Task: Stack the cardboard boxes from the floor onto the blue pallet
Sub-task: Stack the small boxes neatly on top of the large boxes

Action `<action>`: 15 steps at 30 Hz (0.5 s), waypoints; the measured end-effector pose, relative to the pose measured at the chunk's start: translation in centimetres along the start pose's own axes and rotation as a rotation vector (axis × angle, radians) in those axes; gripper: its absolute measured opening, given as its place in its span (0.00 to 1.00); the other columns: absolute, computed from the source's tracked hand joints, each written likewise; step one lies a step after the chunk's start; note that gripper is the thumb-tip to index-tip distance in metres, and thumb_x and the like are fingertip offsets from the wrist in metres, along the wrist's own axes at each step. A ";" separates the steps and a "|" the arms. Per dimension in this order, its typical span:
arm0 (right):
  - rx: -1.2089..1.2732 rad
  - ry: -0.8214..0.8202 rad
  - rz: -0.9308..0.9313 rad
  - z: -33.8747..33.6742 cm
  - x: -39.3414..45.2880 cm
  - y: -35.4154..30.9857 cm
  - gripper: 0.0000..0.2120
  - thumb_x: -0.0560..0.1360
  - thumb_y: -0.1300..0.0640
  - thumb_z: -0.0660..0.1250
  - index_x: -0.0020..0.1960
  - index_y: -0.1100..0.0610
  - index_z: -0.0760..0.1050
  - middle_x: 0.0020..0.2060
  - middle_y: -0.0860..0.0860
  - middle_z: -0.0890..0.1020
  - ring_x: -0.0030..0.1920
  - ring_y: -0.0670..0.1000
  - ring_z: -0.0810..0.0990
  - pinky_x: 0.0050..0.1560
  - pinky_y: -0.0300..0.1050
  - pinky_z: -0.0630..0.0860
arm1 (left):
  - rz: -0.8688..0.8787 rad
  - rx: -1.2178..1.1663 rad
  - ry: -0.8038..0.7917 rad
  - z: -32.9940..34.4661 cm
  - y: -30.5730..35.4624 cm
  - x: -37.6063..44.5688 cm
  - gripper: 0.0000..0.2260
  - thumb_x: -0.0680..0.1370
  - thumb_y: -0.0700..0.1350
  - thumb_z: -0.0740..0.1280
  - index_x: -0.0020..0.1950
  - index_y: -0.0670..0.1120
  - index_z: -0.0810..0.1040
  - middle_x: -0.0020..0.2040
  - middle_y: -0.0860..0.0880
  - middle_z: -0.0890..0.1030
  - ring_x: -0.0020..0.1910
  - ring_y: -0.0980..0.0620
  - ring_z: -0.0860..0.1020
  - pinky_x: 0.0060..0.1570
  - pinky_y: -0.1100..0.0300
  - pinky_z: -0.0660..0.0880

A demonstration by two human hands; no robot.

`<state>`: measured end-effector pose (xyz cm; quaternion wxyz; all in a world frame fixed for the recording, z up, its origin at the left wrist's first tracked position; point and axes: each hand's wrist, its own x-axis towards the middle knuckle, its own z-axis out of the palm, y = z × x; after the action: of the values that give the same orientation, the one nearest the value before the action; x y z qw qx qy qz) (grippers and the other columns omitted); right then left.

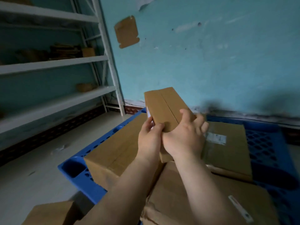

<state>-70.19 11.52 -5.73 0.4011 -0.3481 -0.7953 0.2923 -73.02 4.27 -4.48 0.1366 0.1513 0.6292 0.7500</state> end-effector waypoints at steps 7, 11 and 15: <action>-0.075 0.133 0.138 -3.9 5.7 4.1 0.27 0.63 0.46 0.67 0.59 0.48 0.63 0.64 0.56 0.61 0.64 0.56 0.56 0.59 0.55 0.66 | -0.042 -0.023 -0.215 8.4 -0.7 2.3 0.11 0.74 0.42 0.61 0.48 0.54 0.80 0.37 0.56 0.85 0.33 0.59 0.81 0.32 0.62 0.73; -0.124 0.174 0.203 -4.5 7.1 6.0 0.29 0.63 0.45 0.67 0.61 0.49 0.62 0.65 0.57 0.60 0.64 0.57 0.54 0.60 0.56 0.63 | -0.087 0.028 -0.304 10.8 -1.6 3.3 0.11 0.74 0.44 0.61 0.50 0.56 0.79 0.34 0.58 0.83 0.29 0.60 0.79 0.30 0.64 0.72; -0.159 0.144 0.267 -4.2 7.4 7.8 0.30 0.64 0.44 0.67 0.63 0.49 0.61 0.66 0.58 0.58 0.65 0.57 0.54 0.63 0.57 0.60 | -0.159 0.043 -0.339 12.0 -3.1 3.4 0.15 0.75 0.46 0.61 0.60 0.56 0.76 0.42 0.53 0.83 0.33 0.56 0.79 0.32 0.63 0.73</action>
<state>-67.41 22.68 -6.25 0.3859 -0.5014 -0.7318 0.2531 -71.32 16.93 -5.40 0.2963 0.2281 0.6231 0.6870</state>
